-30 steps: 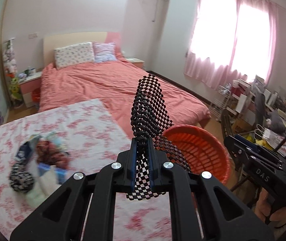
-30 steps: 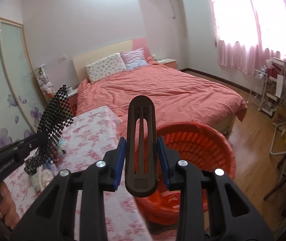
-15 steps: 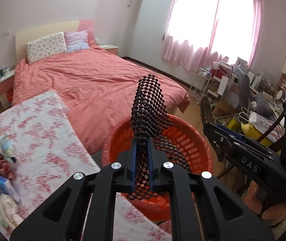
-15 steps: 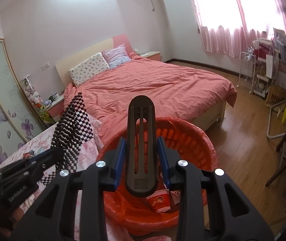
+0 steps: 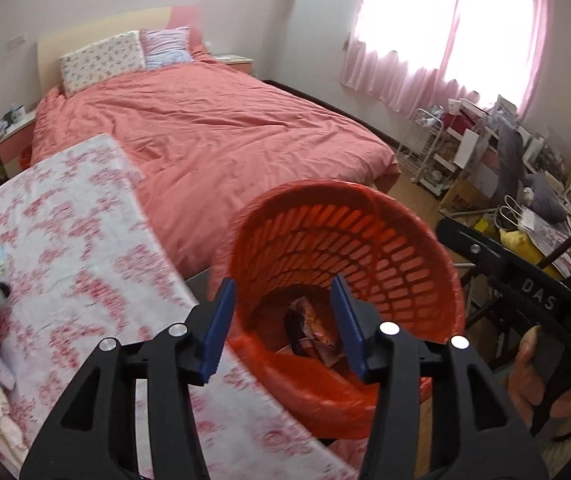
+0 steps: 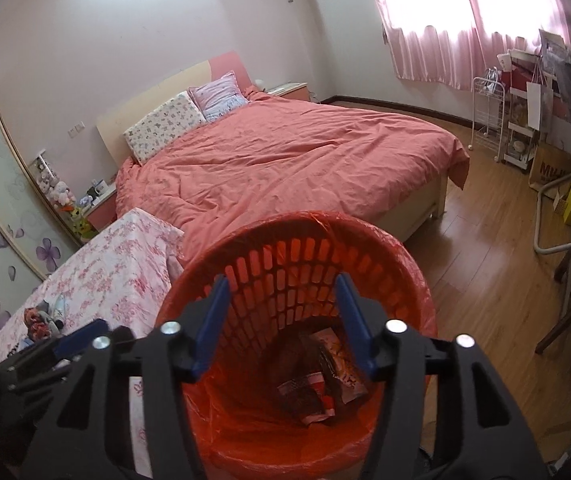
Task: Collect trash
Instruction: 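Move both open tools back over the table toward the remaining pile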
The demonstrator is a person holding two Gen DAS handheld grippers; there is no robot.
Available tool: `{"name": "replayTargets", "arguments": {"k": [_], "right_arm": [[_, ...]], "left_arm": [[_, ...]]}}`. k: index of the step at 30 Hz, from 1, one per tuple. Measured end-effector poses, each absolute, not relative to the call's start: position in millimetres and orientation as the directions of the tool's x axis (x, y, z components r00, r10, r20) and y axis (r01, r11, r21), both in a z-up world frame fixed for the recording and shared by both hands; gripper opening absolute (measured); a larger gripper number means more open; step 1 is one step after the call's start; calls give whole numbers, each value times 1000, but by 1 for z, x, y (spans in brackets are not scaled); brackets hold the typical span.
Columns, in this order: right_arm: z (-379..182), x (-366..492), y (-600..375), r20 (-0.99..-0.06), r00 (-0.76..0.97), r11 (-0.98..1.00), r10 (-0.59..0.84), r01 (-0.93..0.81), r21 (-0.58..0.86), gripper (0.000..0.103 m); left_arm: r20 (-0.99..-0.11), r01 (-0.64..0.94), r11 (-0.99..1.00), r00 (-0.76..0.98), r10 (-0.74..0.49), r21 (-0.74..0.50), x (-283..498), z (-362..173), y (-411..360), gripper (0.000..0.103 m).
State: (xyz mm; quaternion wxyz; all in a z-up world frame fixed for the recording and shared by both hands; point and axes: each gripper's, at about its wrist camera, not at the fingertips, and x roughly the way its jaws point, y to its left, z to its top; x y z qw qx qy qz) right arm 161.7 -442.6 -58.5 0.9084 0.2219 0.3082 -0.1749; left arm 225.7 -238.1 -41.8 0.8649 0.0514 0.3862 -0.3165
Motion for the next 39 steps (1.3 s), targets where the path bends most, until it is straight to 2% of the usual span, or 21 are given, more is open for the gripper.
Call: {"name": "replayTargets", "arguments": {"k": [2,7,16,25,31,39], "right_arm": [[-56,161,-438,-632,749,849,-201,455,268,68],[-46,159,-406,-614,760,883,-214,419,210,76],[-45,169,-332,-617,775,937,-137,303,173,78],[-55,196,-220,-655,755,980,23,113,165,80],[-58,212,-148,-662,734,978,151,-16,206,79],[-74,242,-90,-720,671,981,179,-67,181,60]], "left_arm": [[-692,564,815,536,-484,-134,225,-38,-227,65],[-654,492,867,630,-419,-82,211,-22,-183,72],[-579,286,958,787,-213,36,194,-13,-81,92],[-638,18,999,770,9,35,209,-45,38,92],[-664,-100,995,743,80,7,211,-63,95,92],[-680,-122,990,732,45,-67,205,-72,121,92]]}}
